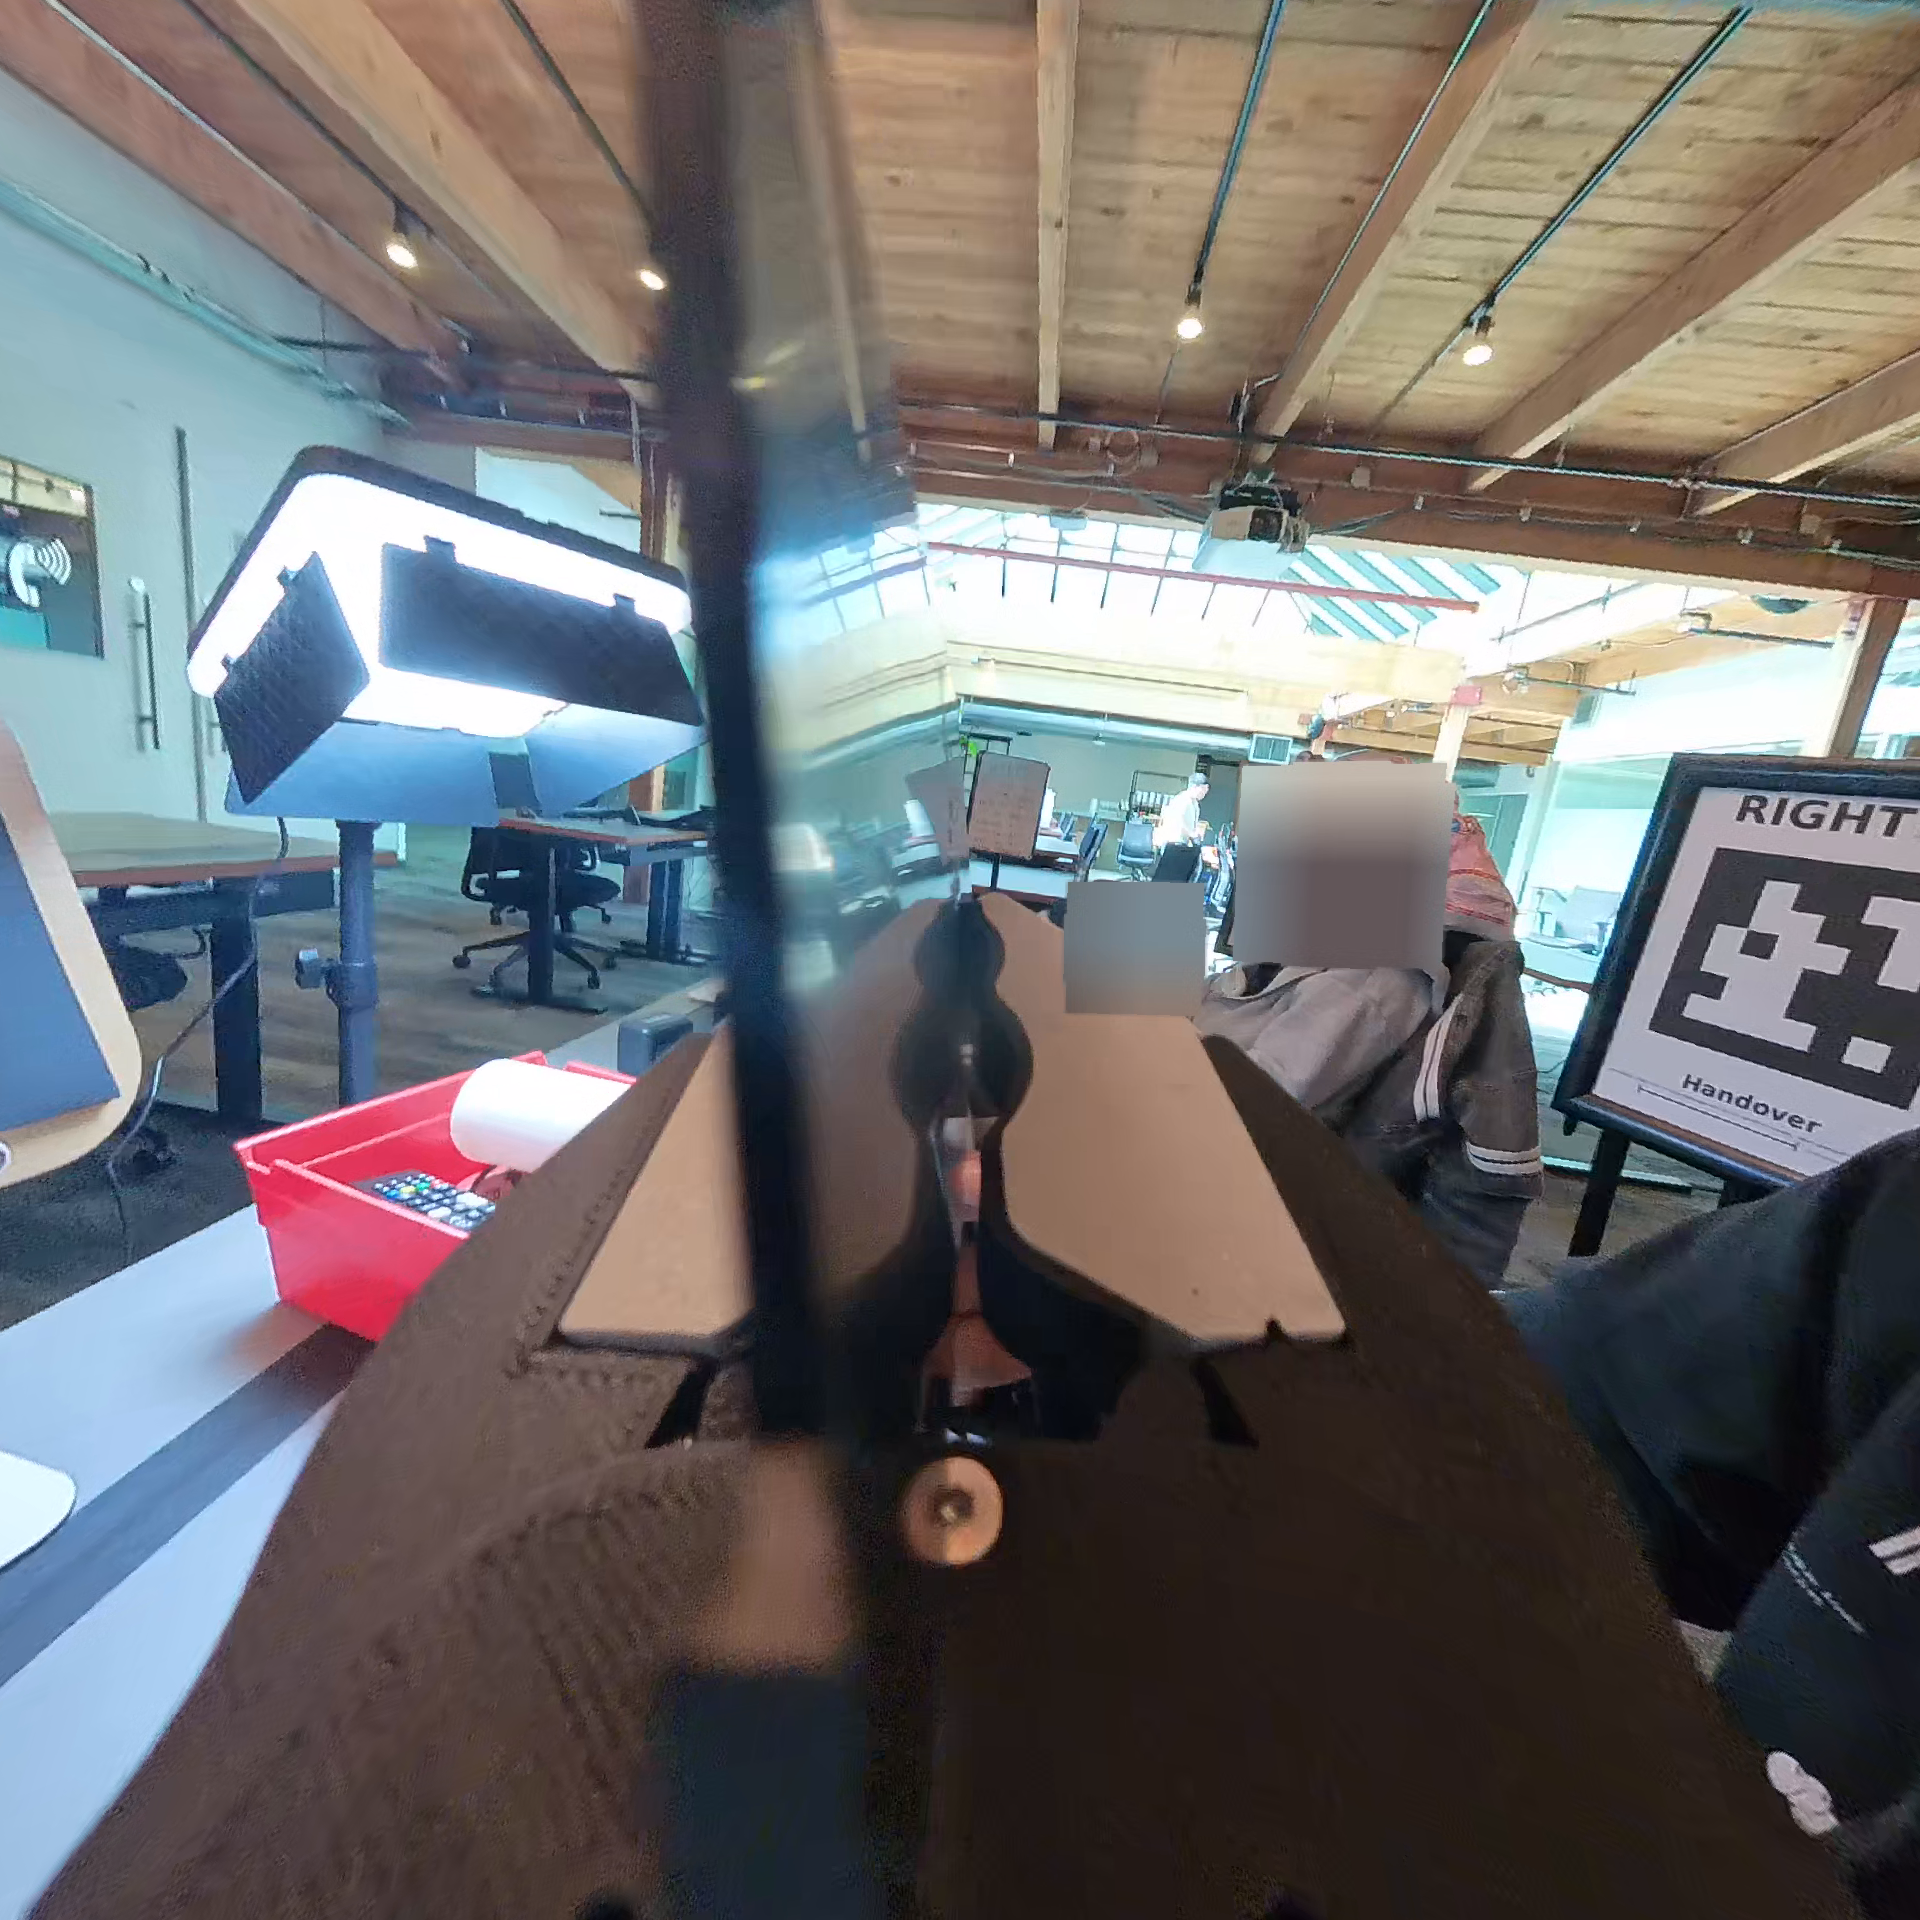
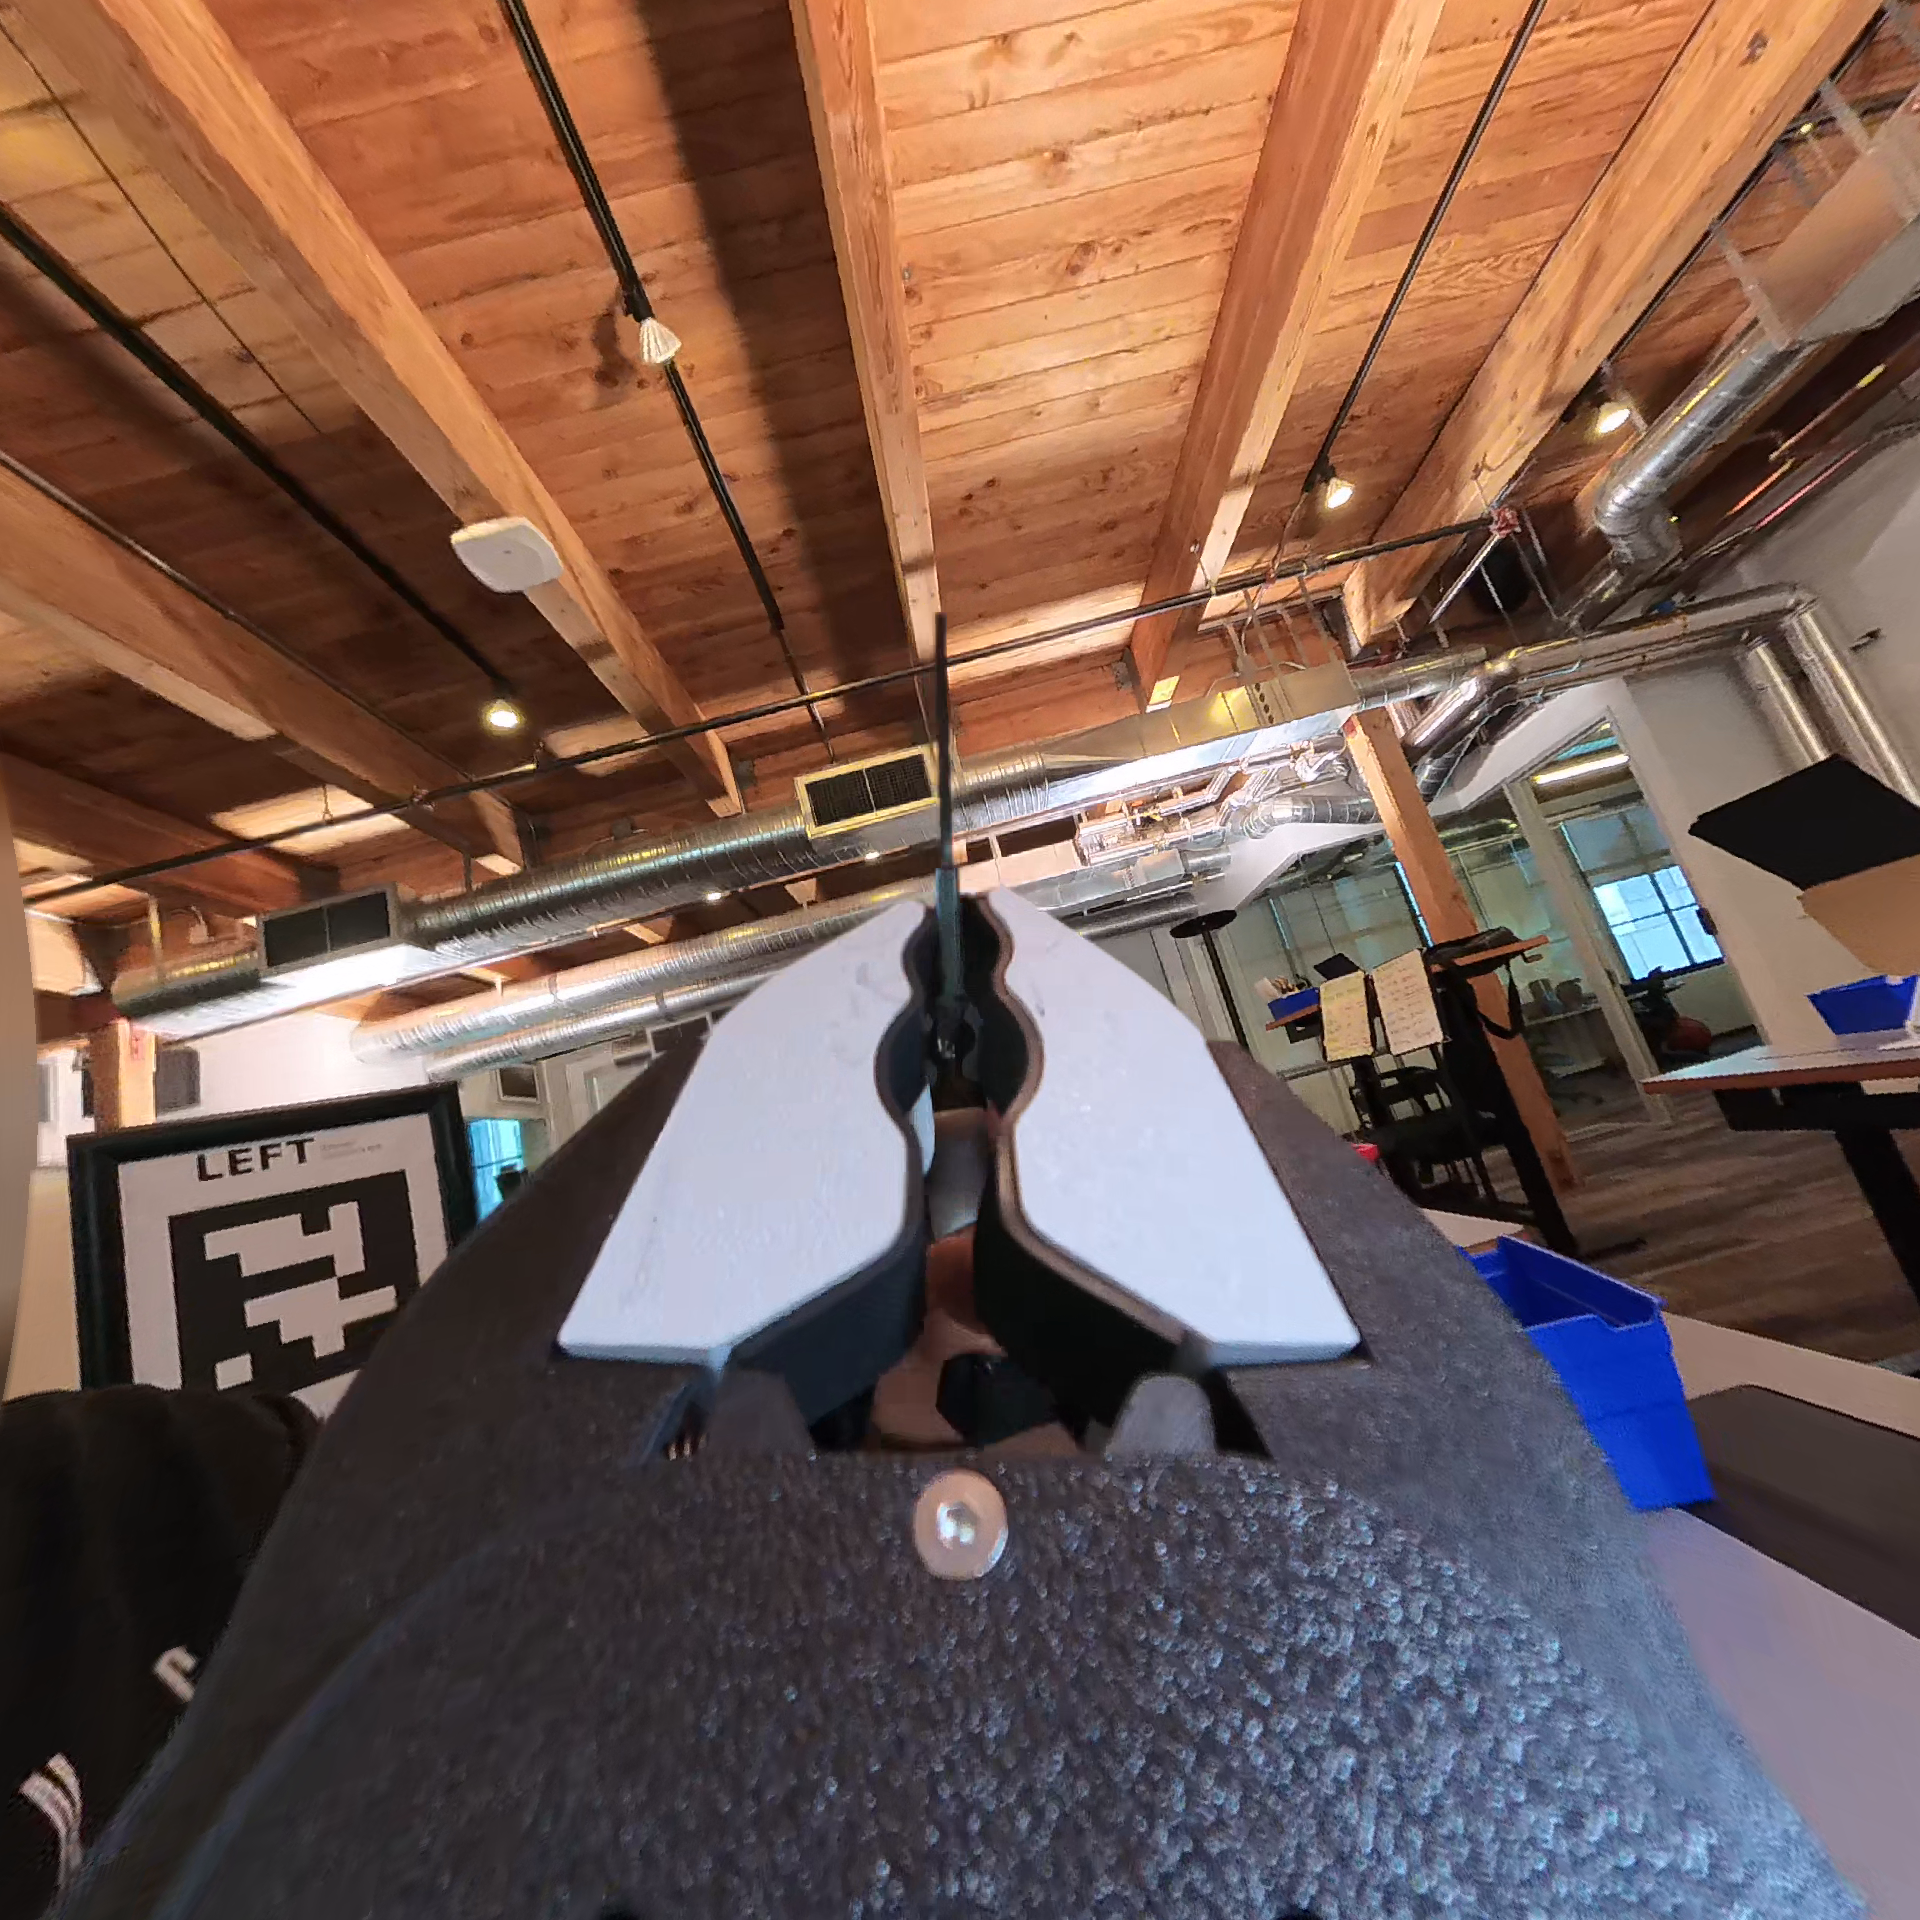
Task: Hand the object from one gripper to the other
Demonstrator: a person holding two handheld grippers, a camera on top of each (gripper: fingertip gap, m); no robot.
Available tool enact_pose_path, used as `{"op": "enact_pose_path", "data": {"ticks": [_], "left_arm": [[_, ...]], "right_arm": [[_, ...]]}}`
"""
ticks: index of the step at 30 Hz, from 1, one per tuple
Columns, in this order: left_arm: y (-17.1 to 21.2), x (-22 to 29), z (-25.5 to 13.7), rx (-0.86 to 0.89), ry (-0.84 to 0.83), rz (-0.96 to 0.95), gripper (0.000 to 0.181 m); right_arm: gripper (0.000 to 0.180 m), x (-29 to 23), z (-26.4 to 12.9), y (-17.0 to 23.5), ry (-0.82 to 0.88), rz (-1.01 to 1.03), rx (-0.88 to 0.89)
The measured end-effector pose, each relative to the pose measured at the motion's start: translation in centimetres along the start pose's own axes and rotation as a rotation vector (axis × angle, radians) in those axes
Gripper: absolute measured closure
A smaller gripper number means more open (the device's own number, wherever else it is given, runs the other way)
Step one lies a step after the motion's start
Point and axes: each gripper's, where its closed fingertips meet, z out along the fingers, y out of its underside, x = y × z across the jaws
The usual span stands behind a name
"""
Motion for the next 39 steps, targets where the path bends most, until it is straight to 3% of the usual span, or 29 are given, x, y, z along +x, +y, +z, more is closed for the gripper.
{"op": "enact_pose_path", "data": {"ticks": [3, 9, 16, 22, 26, 33, 37, 39], "left_arm": [[-0.5, 0.0, -0.2, 0.026, -0.007, -0.005, 0.179], [-1.5, -0.4, -0.2, 0.253, -0.077, -0.009, 0.169], [-0.1, -0.7, 0.5, 0.218, -0.128, 0.067, 0.177], [-1.1, 0.0, -0.1, 0.059, -0.051, 0.031, 0.178], [-1.3, 0.5, -0.5, -0.003, -0.019, 0.006, 0.178], [-1.4, -0.4, -0.2, 0.101, -0.091, 0.040, 0.176], [-0.9, -0.5, 0.0, 0.140, -0.093, 0.105, 0.169], [-0.8, -0.3, 0.0, 0.138, -0.075, 0.112, 0.174]], "right_arm": [[0.175, -0.1, 0.1, 0.5, -0.009, 0.034, 0.037], [0.176, 0.9, -0.6, 0.8, -0.004, 0.252, 0.220], [0.175, 0.7, -0.4, 1.1, -0.011, 0.262, 0.213], [0.170, 0.6, 0.2, 2.4, 0.004, 0.077, -0.002], [0.175, -0.3, 0.5, 2.8, -0.028, 0.038, -0.051], [0.176, -0.1, 0.3, 2.9, -0.050, 0.304, 0.166], [0.175, -0.1, 0.1, 2.3, -0.058, 0.322, 0.200], [0.175, -0.1, 0.1, 2.3, -0.052, 0.306, 0.194]]}}
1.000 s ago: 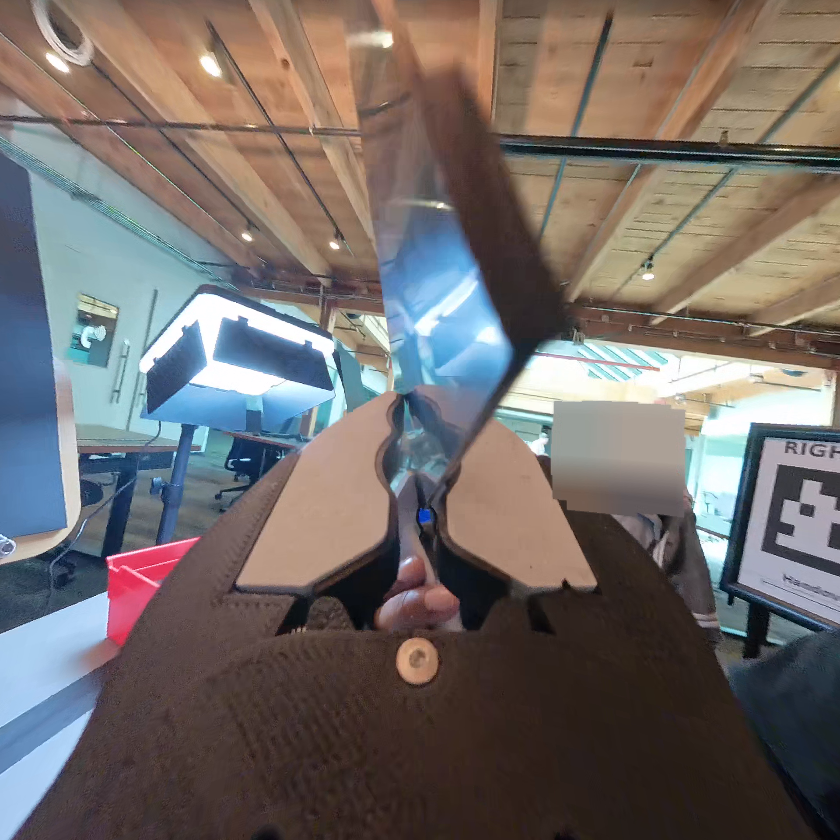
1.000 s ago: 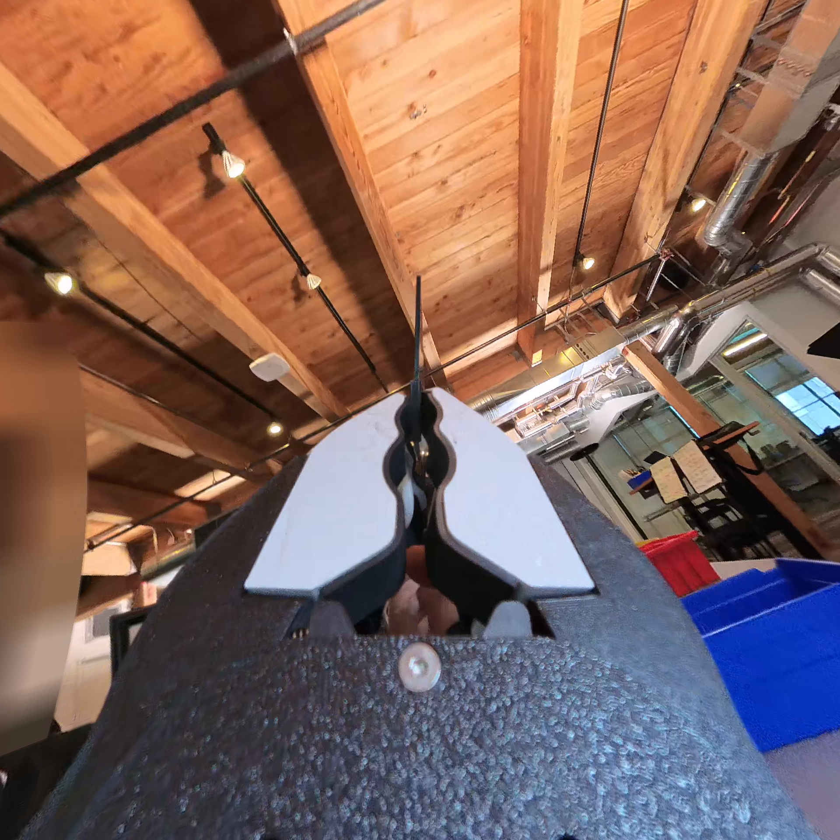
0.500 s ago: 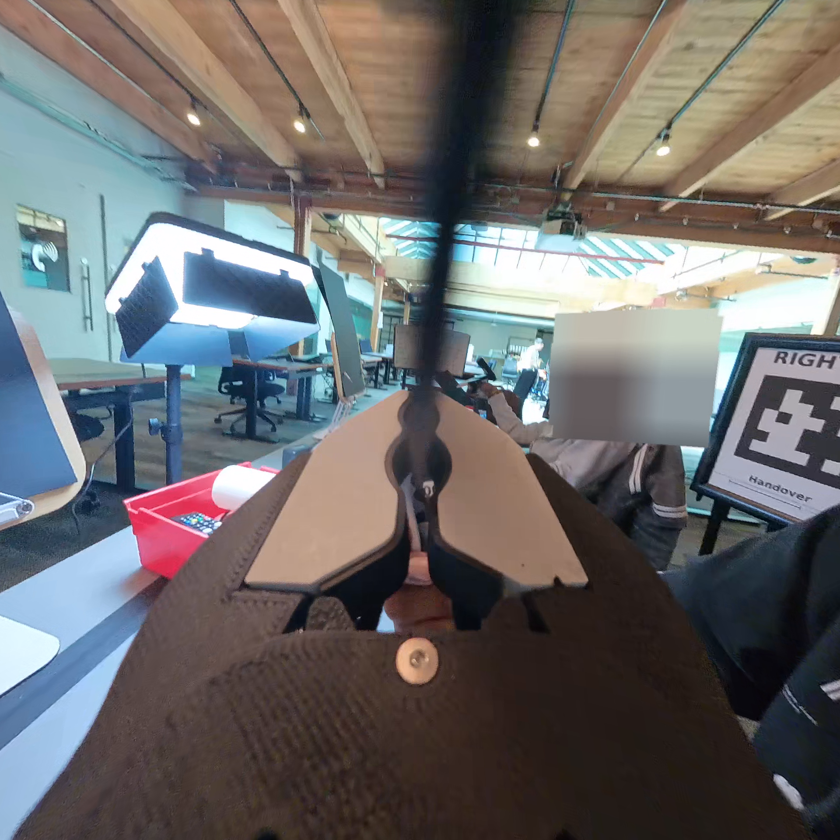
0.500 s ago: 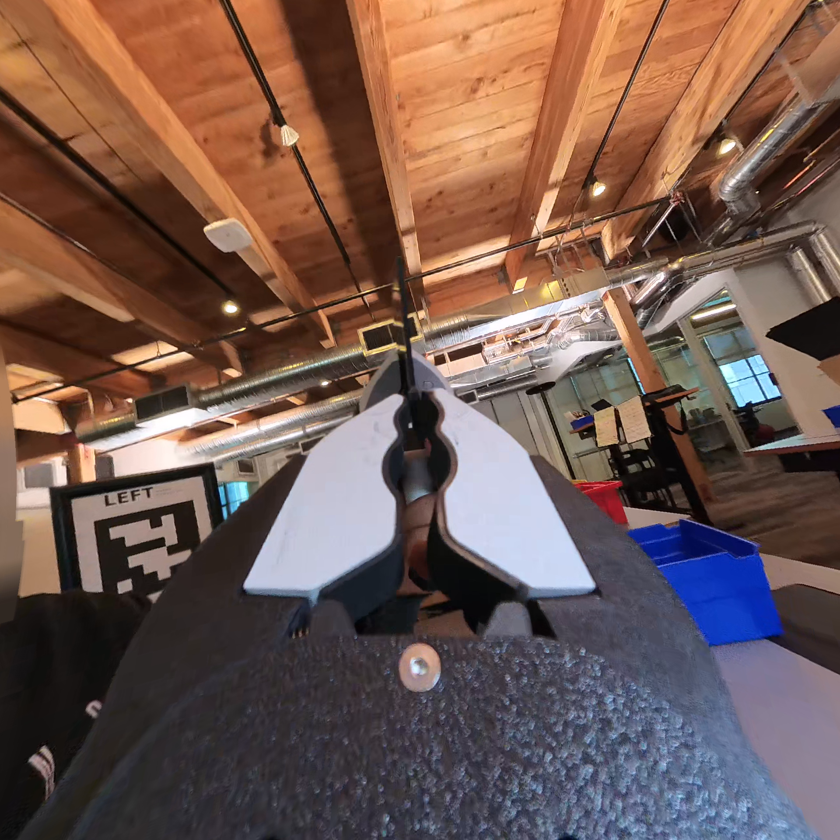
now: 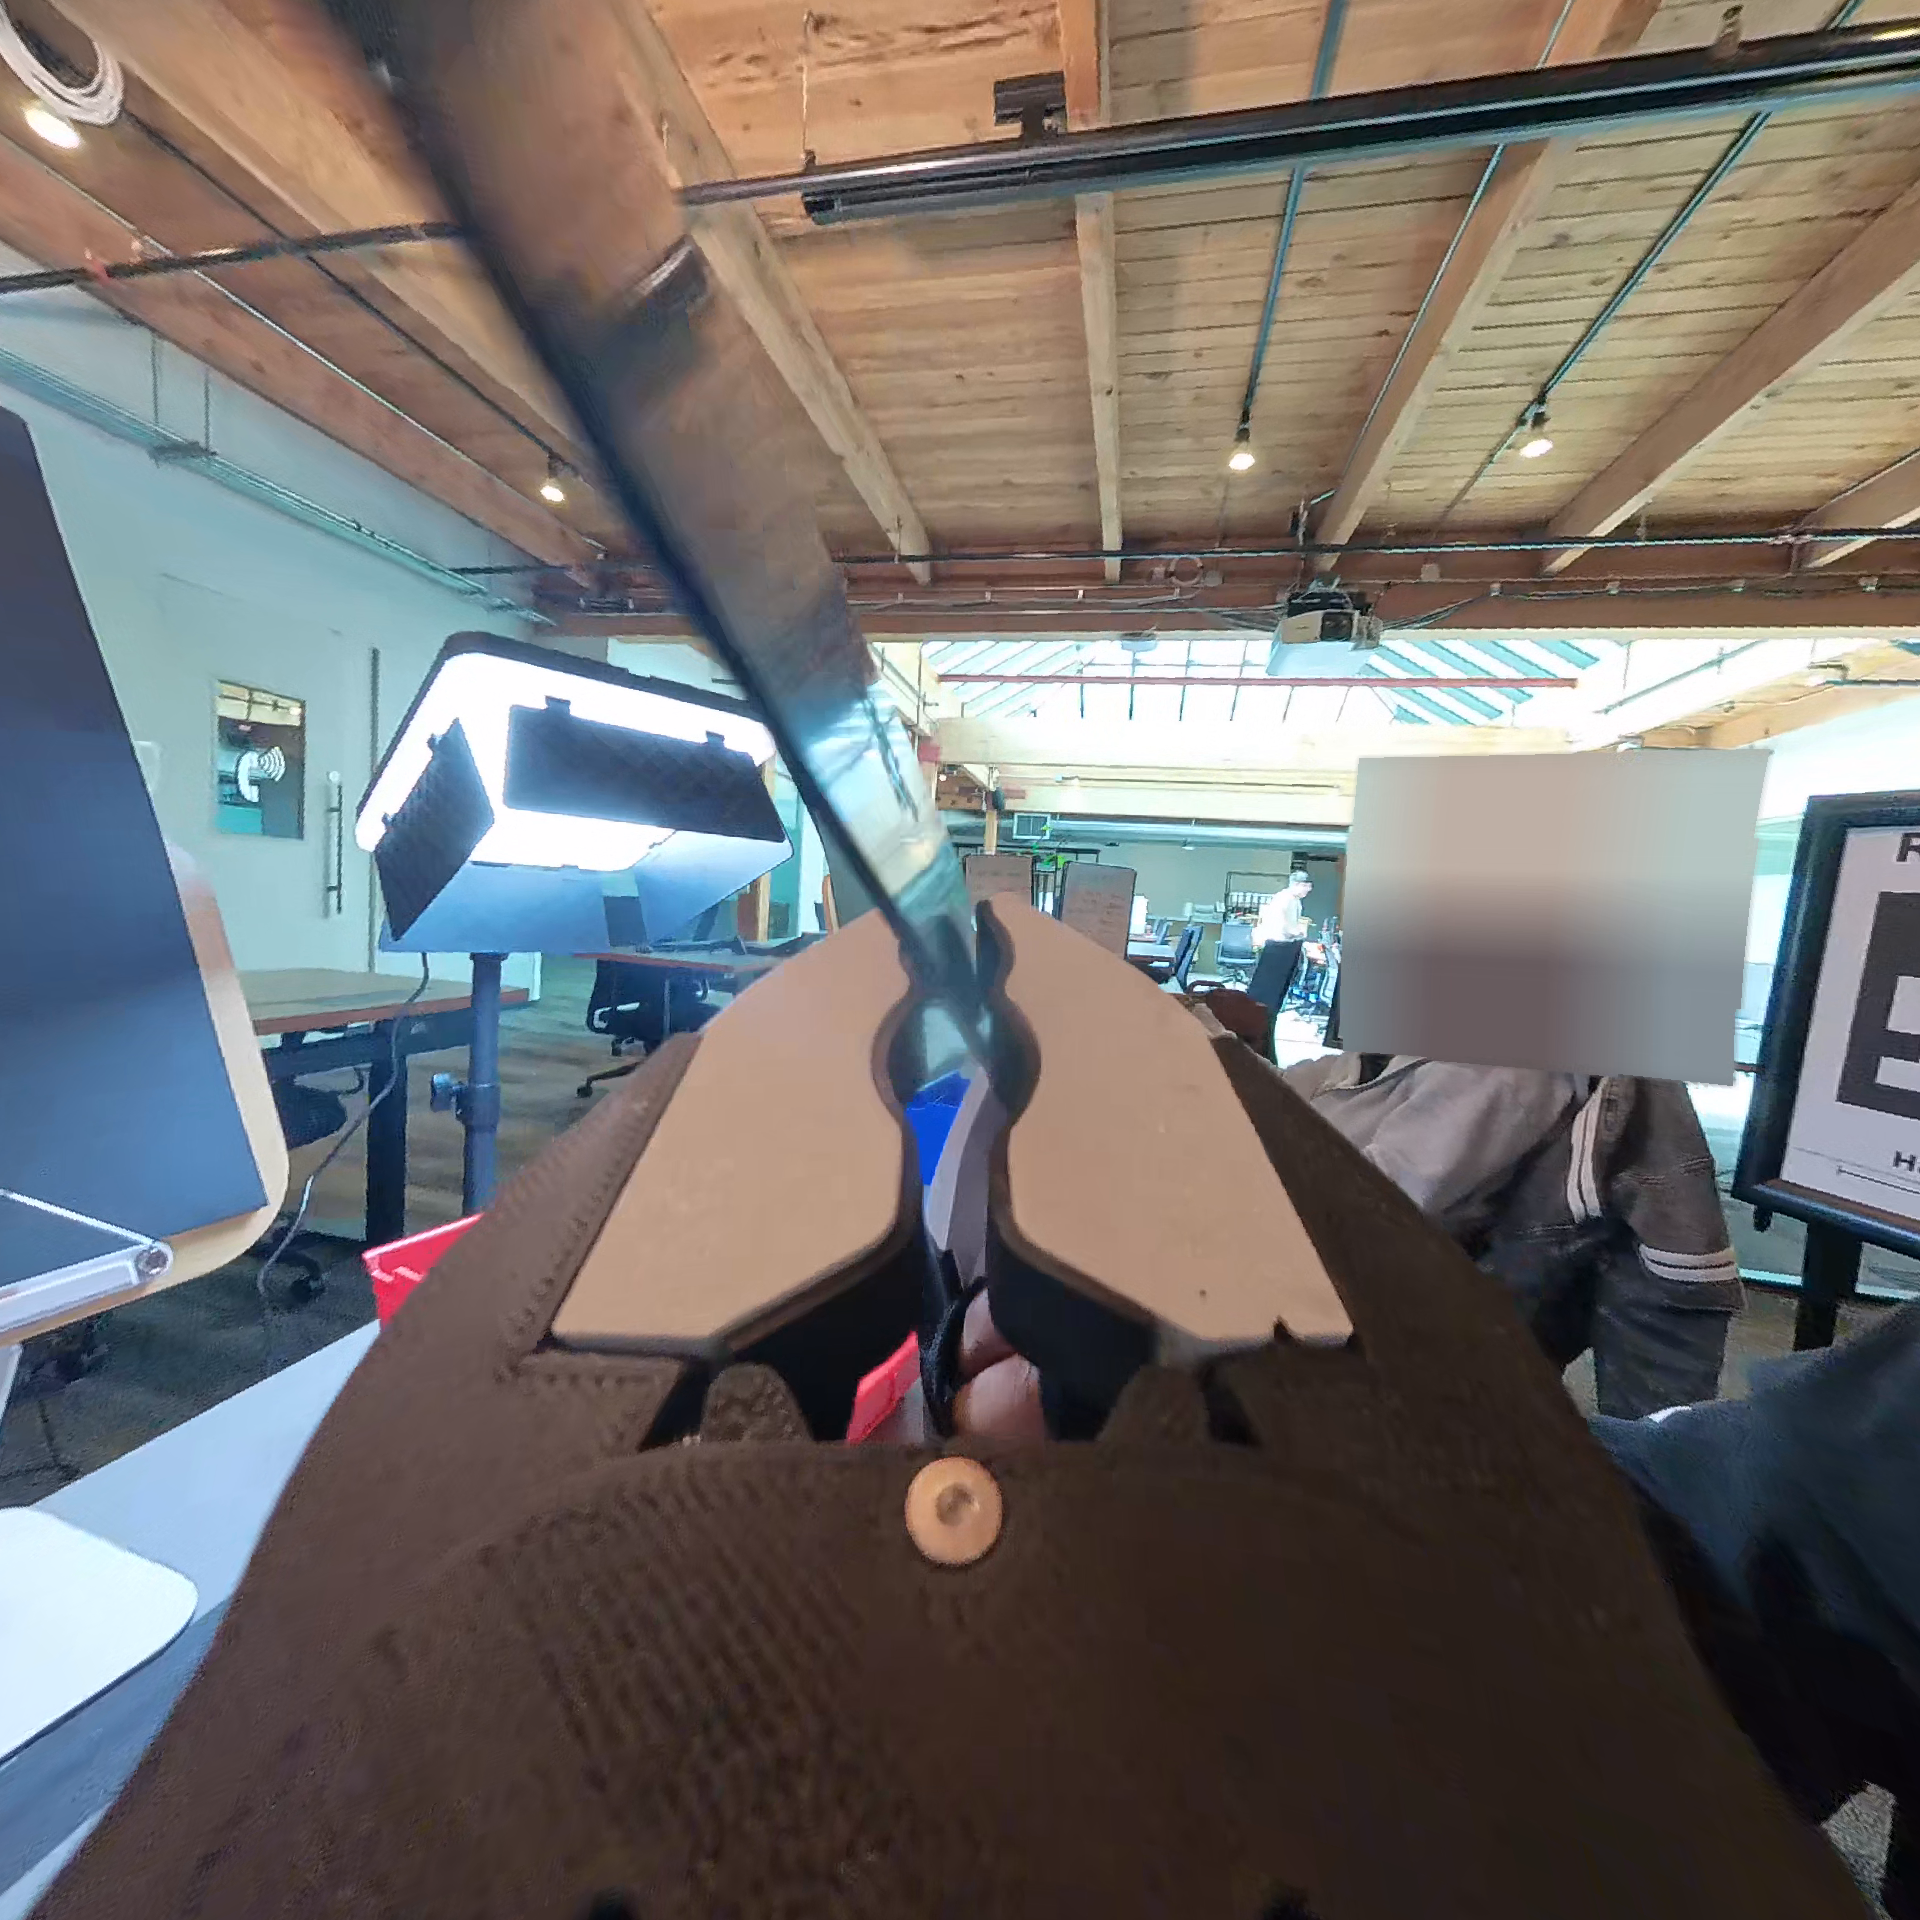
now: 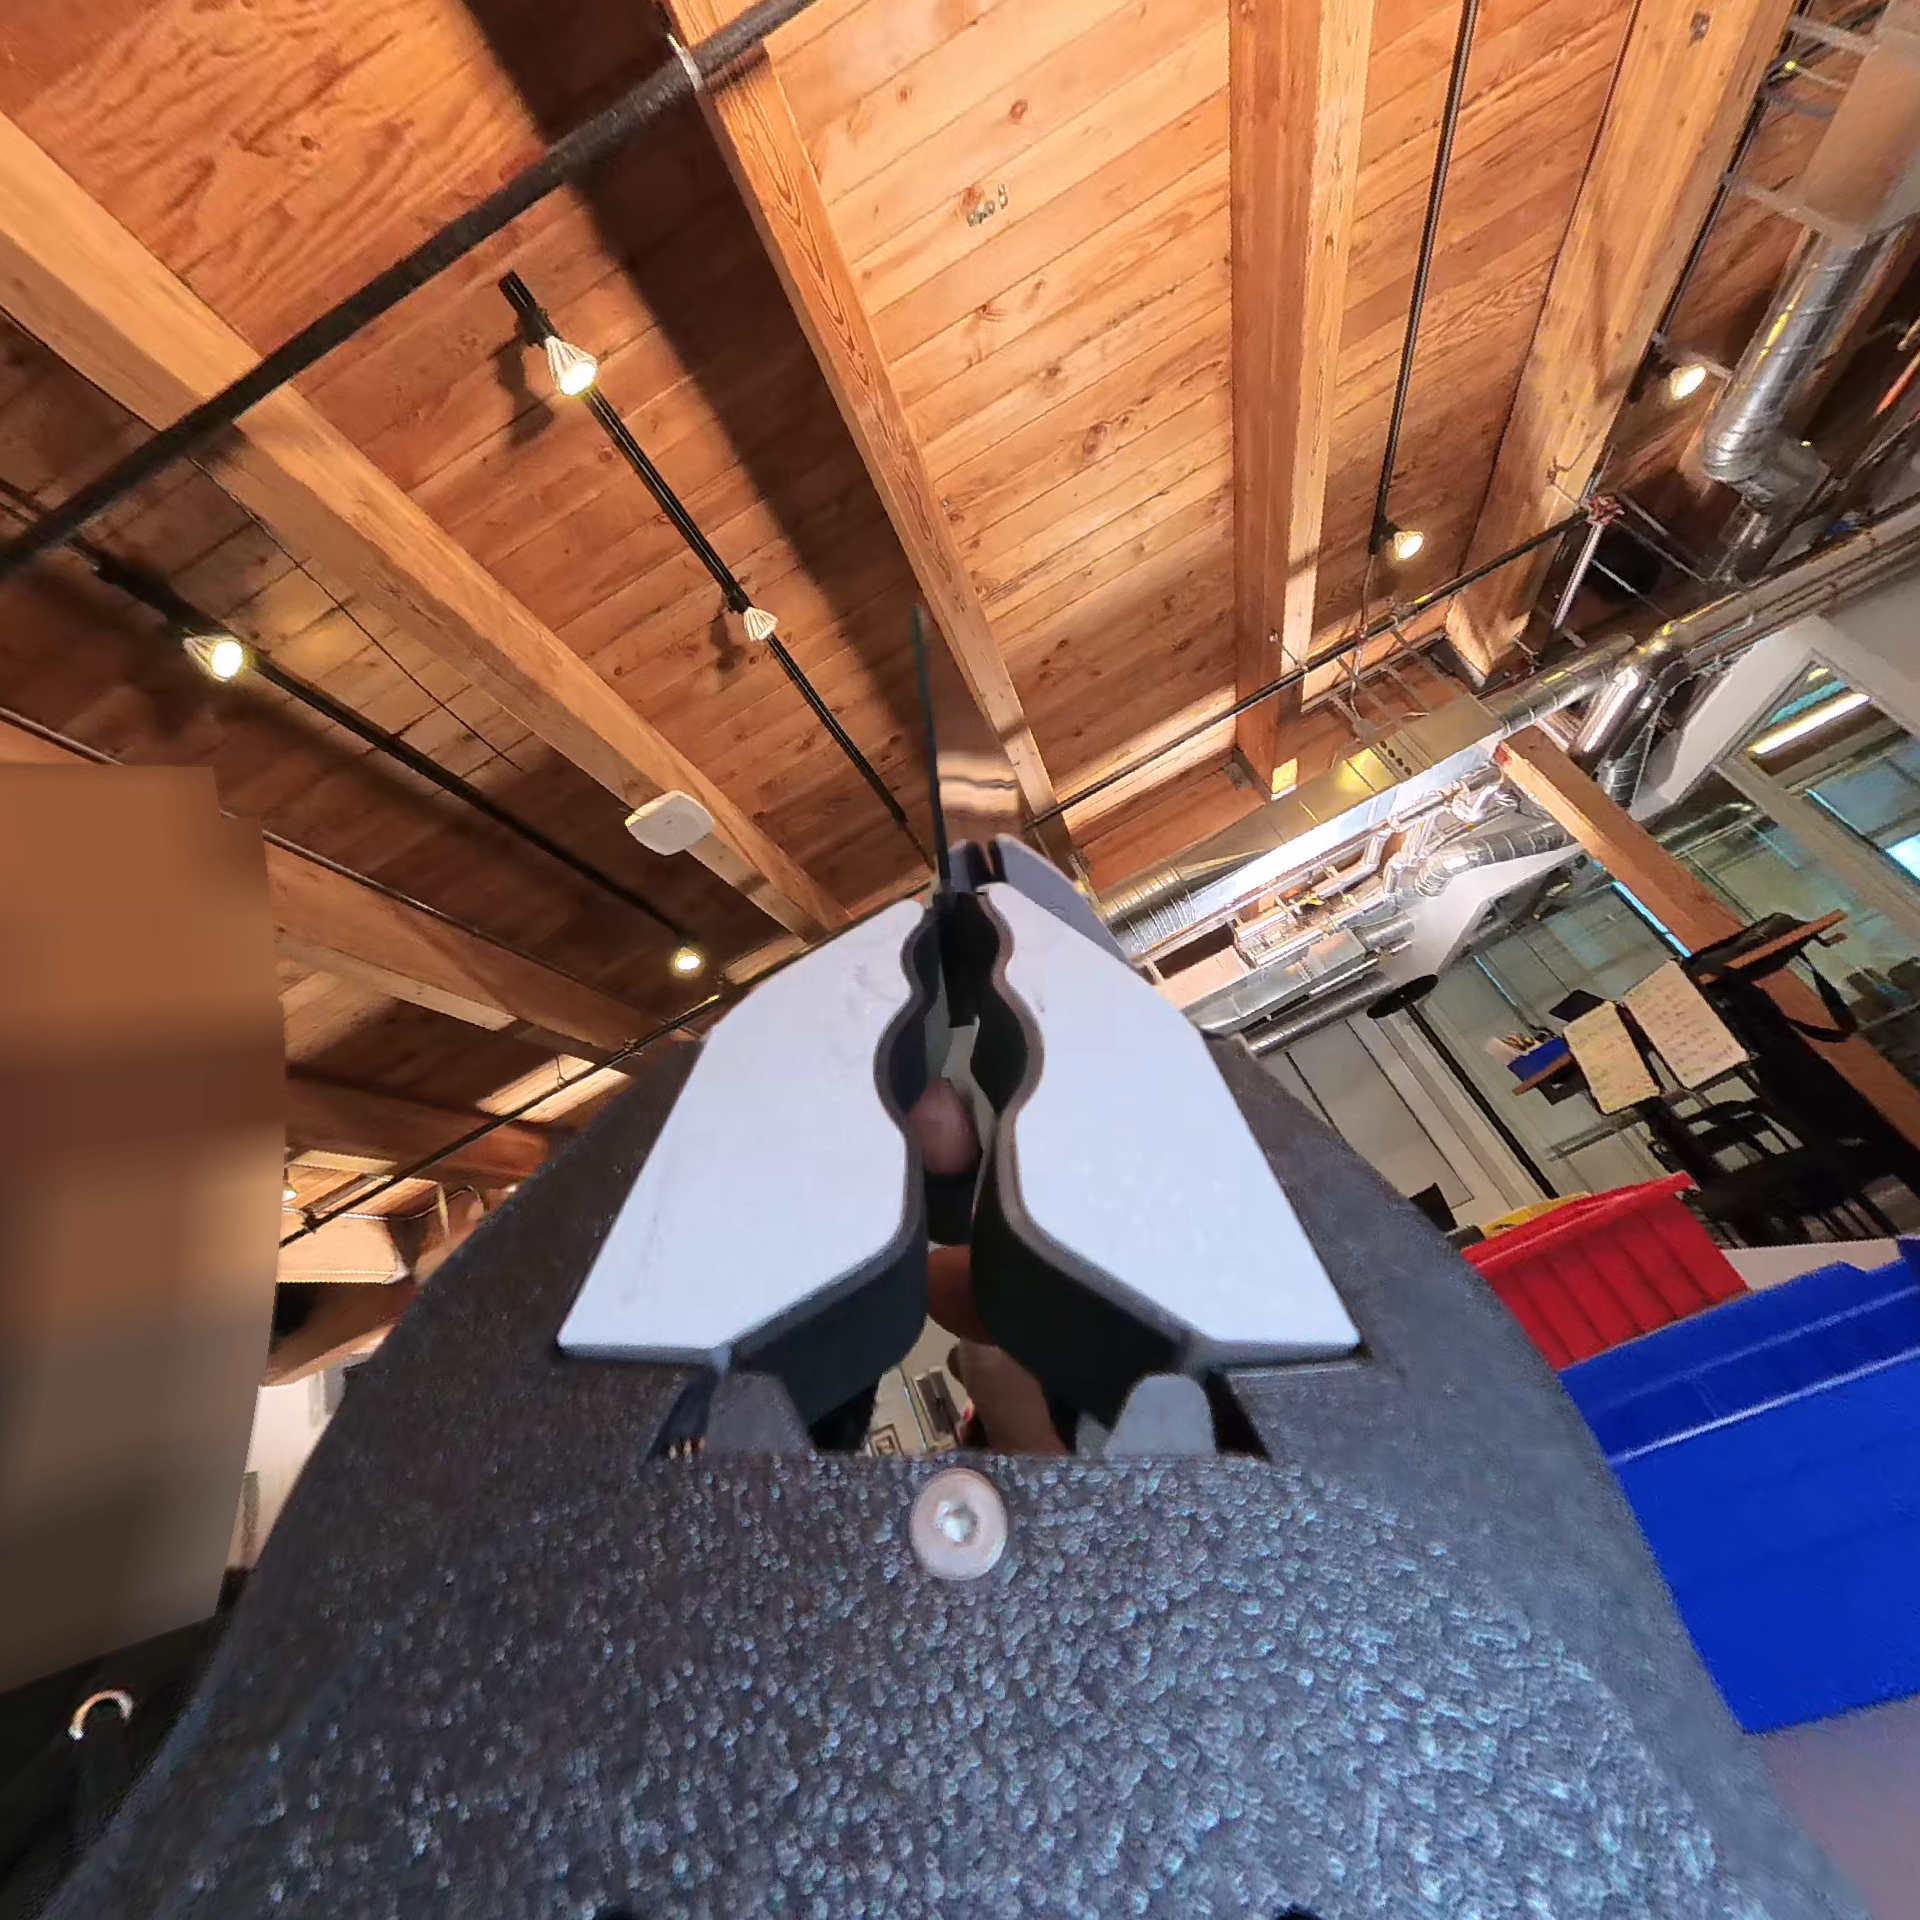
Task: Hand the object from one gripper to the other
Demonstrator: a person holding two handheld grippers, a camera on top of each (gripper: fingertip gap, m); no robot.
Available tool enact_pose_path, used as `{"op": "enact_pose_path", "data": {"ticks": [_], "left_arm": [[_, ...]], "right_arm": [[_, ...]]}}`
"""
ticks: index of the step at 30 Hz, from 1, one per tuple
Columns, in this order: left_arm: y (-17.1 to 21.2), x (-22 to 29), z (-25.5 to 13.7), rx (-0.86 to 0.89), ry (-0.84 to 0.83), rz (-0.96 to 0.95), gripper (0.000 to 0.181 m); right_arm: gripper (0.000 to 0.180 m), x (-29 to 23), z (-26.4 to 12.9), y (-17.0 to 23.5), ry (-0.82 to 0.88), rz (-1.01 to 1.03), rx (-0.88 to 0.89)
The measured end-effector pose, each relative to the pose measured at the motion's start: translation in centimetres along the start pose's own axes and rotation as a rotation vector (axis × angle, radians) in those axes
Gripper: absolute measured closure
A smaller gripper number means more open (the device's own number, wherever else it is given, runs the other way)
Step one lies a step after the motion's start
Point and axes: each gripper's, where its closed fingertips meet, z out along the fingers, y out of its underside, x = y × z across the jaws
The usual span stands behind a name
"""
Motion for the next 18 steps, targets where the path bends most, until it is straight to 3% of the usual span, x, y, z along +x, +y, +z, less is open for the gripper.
{"op": "enact_pose_path", "data": {"ticks": [5, 9, 12, 15, 18], "left_arm": [[0.5, 0.4, -0.5, -0.192, 0.042, 0.025, 0.179], [2.2, 0.9, -2.1, -0.451, 0.120, -0.007, 0.179], [3.9, 1.4, -2.9, -0.570, 0.177, -0.050, 0.178], [4.7, 1.2, -2.6, -0.576, 0.180, -0.087, 0.178], [3.8, -0.1, -2.0, -0.475, 0.129, -0.154, 0.173]], "right_arm": [[0.173, 1.8, -0.4, 0.7, 0.080, -0.272, -0.277], [0.151, 1.9, -1.4, 0.4, 0.120, -0.619, -0.597], [0.143, 1.8, -2.3, 1.7, 0.122, -0.709, -0.785], [0.174, 1.4, -2.5, 3.3, 0.070, -0.699, -0.822], [0.177, 1.3, -1.4, 2.4, 0.086, -0.733, -0.682]]}}
